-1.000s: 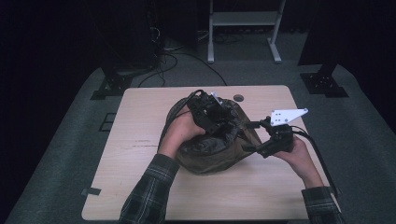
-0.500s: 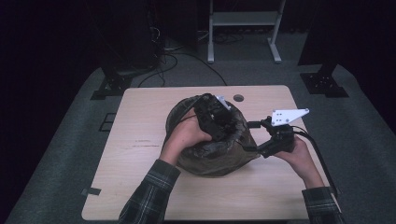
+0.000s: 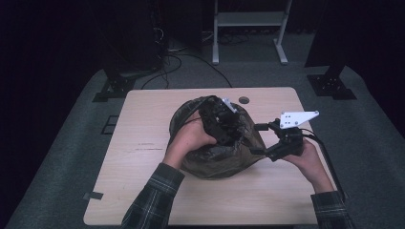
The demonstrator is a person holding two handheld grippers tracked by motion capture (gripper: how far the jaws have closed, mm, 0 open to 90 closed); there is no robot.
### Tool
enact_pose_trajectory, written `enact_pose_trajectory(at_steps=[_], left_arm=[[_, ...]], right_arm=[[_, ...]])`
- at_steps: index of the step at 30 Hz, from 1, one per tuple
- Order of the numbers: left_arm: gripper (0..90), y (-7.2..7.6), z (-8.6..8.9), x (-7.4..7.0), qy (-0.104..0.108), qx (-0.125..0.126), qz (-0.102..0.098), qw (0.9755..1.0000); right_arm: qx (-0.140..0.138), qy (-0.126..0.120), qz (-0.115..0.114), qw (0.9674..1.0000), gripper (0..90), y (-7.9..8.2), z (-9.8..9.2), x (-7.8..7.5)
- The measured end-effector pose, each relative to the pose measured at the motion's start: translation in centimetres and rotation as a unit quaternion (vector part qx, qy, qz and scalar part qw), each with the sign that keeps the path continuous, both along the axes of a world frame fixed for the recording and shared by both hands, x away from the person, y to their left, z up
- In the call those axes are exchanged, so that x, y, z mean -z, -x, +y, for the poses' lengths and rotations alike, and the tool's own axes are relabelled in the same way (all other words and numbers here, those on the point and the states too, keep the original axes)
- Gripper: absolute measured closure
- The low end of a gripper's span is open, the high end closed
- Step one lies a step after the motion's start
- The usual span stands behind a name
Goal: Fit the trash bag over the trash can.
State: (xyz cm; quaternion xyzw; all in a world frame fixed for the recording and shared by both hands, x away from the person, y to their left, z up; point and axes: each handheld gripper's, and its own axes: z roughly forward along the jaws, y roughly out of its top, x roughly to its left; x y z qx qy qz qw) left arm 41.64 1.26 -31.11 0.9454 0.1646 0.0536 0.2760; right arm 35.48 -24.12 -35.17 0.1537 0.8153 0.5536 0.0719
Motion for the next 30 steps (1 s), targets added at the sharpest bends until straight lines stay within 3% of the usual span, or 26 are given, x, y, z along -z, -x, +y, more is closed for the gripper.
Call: enact_pose_trajectory(at_steps=[2, 4, 5, 8, 9, 12, 13, 15, 21, 22, 23, 24, 25, 28, 30], left_arm=[[0.0, 0.0, 0.3, -0.4, 0.006, 0.000, -0.004, 1.0000], [0.0, 0.4, 1.2, -1.4, 0.035, -0.004, -0.011, 0.9993], [0.0, 0.4, 1.2, -1.4, 0.035, -0.004, -0.011, 0.9993], [0.0, 1.0, 2.4, -2.6, 0.069, -0.001, -0.020, 0.9974], [0.0, 1.0, 2.4, -2.6, 0.069, -0.001, -0.020, 0.9974], [0.0, 1.6, 3.7, -3.5, 0.102, 0.004, -0.030, 0.9943], [0.0, 1.6, 3.7, -3.5, 0.102, 0.004, -0.030, 0.9943], [0.0, 2.0, 4.6, -4.1, 0.128, 0.002, -0.037, 0.9911], [0.0, 3.0, 6.6, -4.9, 0.161, 0.001, -0.052, 0.9856], [0.0, 3.0, 6.6, -4.9, 0.161, 0.001, -0.052, 0.9856], [0.0, 3.4, 7.4, -5.1, 0.173, -0.001, -0.056, 0.9832], [0.0, 3.4, 7.4, -5.1, 0.173, -0.001, -0.056, 0.9832], [0.0, 3.8, 8.2, -5.2, 0.182, -0.002, -0.060, 0.9815], [0.0, 4.5, 9.4, -5.3, 0.190, -0.005, -0.070, 0.9792], [0.0, 4.7, 9.8, -5.2, 0.191, -0.006, -0.072, 0.9790]], right_arm=[[0.000, -0.001, -0.001, 1.0000, 10.9, 0.0, 0.0, 0.0], [0.002, -0.002, -0.003, 1.0000, 10.9, 0.0, 0.0, -0.2], [0.002, -0.002, -0.003, 1.0000, 10.9, 0.0, 0.0, -0.2], [0.005, -0.001, -0.001, 1.0000, 10.9, 0.0, 0.0, -0.3], [0.005, -0.001, -0.001, 1.0000, 10.9, 0.0, -0.1, -0.3], [0.009, 0.000, 0.001, 1.0000, 10.9, 0.0, -0.1, -0.5], [0.010, 0.001, 0.001, 1.0000, 10.8, 0.0, -0.2, -0.5], [0.013, 0.001, 0.002, 0.9999, 10.8, 0.1, -0.3, -0.6], [0.022, 0.004, 0.005, 0.9997, 10.9, 0.2, -0.6, -0.8], [0.022, 0.004, 0.005, 0.9997, 10.9, 0.2, -0.6, -0.8], [0.027, 0.007, 0.007, 0.9996, 10.8, 0.2, -0.7, -0.8], [0.029, 0.009, 0.007, 0.9995, 10.8, 0.3, -0.8, -0.8], [0.032, 0.011, 0.007, 0.9994, 10.8, 0.3, -0.9, -0.9], [0.040, 0.017, 0.009, 0.9990, 10.9, 0.4, -1.2, -0.8], [0.043, 0.024, 0.008, 0.9987, 10.9, 0.5, -1.5, -0.7]])
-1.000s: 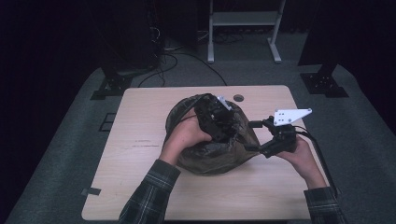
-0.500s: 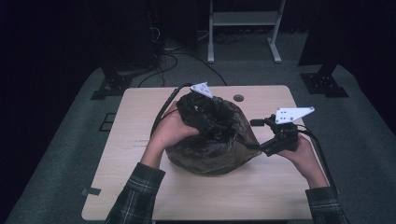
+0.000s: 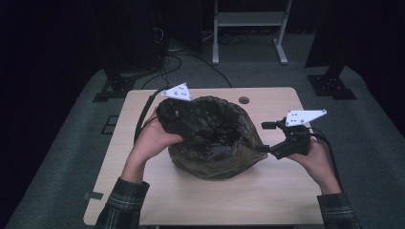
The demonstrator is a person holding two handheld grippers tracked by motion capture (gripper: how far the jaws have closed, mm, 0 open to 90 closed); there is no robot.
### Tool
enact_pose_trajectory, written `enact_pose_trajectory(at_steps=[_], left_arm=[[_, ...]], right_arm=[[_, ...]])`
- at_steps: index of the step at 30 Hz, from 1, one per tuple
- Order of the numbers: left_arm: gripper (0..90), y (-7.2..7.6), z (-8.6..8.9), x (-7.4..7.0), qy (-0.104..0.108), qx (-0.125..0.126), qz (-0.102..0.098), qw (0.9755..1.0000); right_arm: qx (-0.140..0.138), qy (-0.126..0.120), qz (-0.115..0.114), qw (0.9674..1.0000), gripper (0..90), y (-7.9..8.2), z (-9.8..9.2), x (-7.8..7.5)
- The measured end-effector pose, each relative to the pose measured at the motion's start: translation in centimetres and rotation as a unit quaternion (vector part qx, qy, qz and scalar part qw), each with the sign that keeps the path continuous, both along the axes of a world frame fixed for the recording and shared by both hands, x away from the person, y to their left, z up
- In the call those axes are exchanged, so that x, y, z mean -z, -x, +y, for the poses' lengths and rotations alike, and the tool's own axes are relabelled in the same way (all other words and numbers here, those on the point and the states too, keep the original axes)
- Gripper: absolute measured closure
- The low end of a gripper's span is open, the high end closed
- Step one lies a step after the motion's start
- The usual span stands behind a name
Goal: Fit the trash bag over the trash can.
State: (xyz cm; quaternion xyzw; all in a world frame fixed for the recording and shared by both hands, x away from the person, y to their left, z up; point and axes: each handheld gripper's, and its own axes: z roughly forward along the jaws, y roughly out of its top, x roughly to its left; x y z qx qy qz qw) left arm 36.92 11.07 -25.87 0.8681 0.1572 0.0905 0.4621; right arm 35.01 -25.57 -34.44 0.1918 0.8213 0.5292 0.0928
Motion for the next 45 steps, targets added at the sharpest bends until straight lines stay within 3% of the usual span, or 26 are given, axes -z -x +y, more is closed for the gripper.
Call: enact_pose_trajectory(at_steps=[5, 9, 15, 25, 35, 45], left_arm=[[0.0, 1.4, 3.2, 0.1, 0.030, -0.014, -0.008, 0.9994], [0.0, 2.4, 5.4, 0.4, 0.043, -0.023, -0.012, 0.9987], [0.0, 4.1, 8.0, 1.4, 0.050, -0.035, -0.017, 0.9980], [0.0, 6.3, 10.6, 3.4, 0.061, -0.058, -0.023, 0.9962], [0.0, 8.4, 12.9, 6.9, 0.054, -0.086, -0.020, 0.9946], [0.0, 10.5, 14.9, 11.8, 0.053, -0.103, -0.012, 0.9933]], right_arm=[[0.006, 0.011, 0.005, 0.9999, 10.9, 0.4, -0.6, 0.3], [0.017, 0.011, 0.007, 0.9998, 10.8, 0.7, -1.3, 0.5], [0.037, 0.014, 0.009, 0.9992, 10.9, 1.5, -2.7, 1.1], [0.067, 0.024, 0.013, 0.9974, 10.8, 2.9, -5.4, 2.3], [0.097, 0.025, 0.014, 0.9949, 10.9, 4.5, -7.8, 3.7], [0.125, 0.021, 0.025, 0.9917, 10.9, 6.1, -9.5, 6.5]])
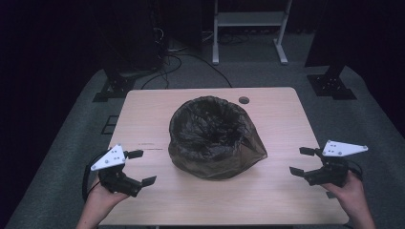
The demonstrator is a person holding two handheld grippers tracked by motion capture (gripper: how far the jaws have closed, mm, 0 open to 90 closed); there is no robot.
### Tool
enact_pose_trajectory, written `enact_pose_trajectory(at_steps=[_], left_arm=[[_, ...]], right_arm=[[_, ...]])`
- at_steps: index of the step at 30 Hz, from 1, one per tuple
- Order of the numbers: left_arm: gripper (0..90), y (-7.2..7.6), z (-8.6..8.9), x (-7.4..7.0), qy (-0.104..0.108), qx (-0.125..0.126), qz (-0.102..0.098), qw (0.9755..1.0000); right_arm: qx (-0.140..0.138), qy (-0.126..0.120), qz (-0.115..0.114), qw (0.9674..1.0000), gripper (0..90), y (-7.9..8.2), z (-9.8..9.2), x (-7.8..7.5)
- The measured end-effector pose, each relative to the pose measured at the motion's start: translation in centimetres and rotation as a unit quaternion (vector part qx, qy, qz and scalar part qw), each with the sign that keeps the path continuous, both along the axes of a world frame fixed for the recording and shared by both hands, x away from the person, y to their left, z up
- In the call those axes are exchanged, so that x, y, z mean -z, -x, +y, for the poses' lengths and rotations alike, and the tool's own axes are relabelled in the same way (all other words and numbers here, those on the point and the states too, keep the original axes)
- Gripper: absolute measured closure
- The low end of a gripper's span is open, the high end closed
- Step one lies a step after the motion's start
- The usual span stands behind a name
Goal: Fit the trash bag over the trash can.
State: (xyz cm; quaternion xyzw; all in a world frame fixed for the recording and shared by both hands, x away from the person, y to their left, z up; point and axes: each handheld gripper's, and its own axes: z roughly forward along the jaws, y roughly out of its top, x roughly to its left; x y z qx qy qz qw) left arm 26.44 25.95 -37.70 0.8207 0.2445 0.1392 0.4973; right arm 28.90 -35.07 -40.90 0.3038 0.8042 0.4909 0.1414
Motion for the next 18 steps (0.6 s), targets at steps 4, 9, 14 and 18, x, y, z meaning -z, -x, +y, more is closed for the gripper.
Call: enact_pose_trajectory(at_steps=[4, 9, 14, 18], left_arm=[[0.0, 0.5, 0.5, 1.5, -0.011, -0.015, 0.005, 0.9998], [0.0, 0.8, 0.9, 3.7, -0.019, -0.029, 0.018, 0.9992], [0.0, 0.8, 0.8, 5.2, -0.032, -0.037, 0.029, 0.9984], [0.0, 0.5, 0.4, 6.2, -0.045, -0.037, 0.038, 0.9975]], right_arm=[[0.007, 0.005, 0.005, 0.9999, 10.9, 0.3, -0.3, 1.0], [0.013, 0.017, 0.009, 0.9997, 10.9, 0.8, -0.4, 2.2], [0.024, 0.036, 0.019, 0.9989, 10.9, 1.0, -0.7, 3.6], [0.031, 0.048, 0.030, 0.9979, 10.9, 1.3, -1.0, 4.8]])
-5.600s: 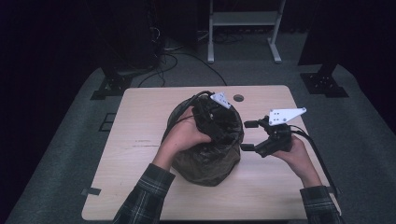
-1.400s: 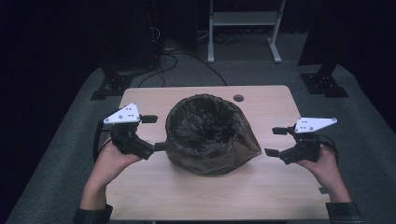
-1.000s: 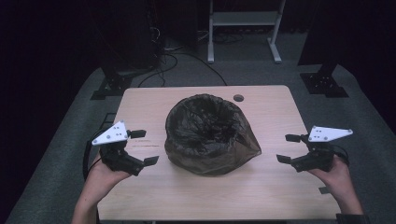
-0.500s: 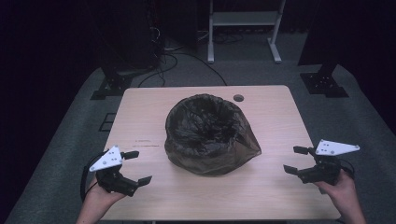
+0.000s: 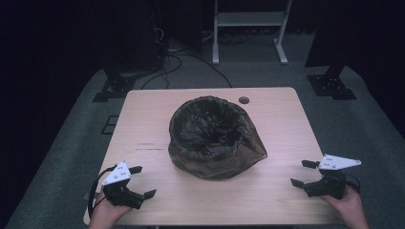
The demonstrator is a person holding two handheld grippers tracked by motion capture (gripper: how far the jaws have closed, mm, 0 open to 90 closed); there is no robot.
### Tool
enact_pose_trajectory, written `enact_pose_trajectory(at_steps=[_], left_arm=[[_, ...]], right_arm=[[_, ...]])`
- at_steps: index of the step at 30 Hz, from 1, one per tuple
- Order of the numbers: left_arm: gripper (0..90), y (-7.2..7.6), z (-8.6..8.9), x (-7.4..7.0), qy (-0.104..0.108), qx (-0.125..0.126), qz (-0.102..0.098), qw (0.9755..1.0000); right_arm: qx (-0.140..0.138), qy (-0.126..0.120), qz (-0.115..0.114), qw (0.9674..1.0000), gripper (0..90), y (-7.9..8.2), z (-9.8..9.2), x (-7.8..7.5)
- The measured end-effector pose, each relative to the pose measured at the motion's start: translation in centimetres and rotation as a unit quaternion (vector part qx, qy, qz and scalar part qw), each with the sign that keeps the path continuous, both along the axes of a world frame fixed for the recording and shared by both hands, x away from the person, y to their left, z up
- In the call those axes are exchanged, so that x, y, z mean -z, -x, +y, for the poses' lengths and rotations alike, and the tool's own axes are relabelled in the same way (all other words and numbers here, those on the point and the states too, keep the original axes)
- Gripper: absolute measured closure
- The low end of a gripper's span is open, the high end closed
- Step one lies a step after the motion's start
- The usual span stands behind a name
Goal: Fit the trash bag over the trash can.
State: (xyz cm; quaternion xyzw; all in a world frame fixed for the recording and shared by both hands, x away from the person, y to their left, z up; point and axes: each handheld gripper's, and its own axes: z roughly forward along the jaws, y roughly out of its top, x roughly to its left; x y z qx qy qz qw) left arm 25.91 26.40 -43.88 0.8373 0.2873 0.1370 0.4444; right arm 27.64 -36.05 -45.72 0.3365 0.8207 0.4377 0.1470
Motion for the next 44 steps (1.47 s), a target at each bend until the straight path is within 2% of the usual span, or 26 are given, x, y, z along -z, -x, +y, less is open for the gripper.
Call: enact_pose_trajectory(at_steps=[4, 5, 6, 7, 11, 19, 24, 30, 44], left_arm=[[0.0, -0.3, -0.5, 1.3, -0.027, 0.000, 0.011, 0.9996], [0.0, -0.3, -0.5, 1.3, -0.027, 0.000, 0.011, 0.9996], [0.0, -0.5, -0.7, 1.8, -0.042, 0.001, 0.016, 0.9990], [0.0, -0.5, -0.8, 2.1, -0.047, 0.001, 0.020, 0.9987], [0.0, -0.8, -0.9, 2.9, -0.056, 0.003, 0.030, 0.9980], [0.0, -1.2, -1.3, 3.6, -0.061, 0.002, 0.040, 0.9974], [0.0, -1.4, -1.6, 4.1, -0.078, 0.004, 0.049, 0.9958], [0.0, -1.4, -1.7, 4.5, -0.078, 0.002, 0.038, 0.9963], [0.0, -1.4, -1.8, 4.5, -0.080, -0.010, 0.037, 0.9960]], right_arm=[[0.007, 0.024, 0.014, 0.9996, 10.9, 0.1, -0.3, 1.2], [0.008, 0.028, 0.018, 0.9994, 10.9, 0.1, -0.3, 1.5], [0.010, 0.036, 0.020, 0.9991, 10.8, 0.1, -0.4, 1.7], [0.011, 0.040, 0.023, 0.9989, 10.8, 0.1, -0.4, 1.9], [0.012, 0.049, 0.030, 0.9983, 10.9, 0.0, -0.3, 2.5], [0.007, 0.062, 0.031, 0.9975, 10.8, -0.2, 0.4, 3.0], [0.013, 0.066, 0.030, 0.9973, 10.8, -0.3, 0.6, 3.0], [0.014, 0.066, 0.030, 0.9973, 10.8, -0.3, 0.6, 3.0], [0.017, 0.065, 0.031, 0.9973, 10.8, -0.2, 0.7, 3.0]])
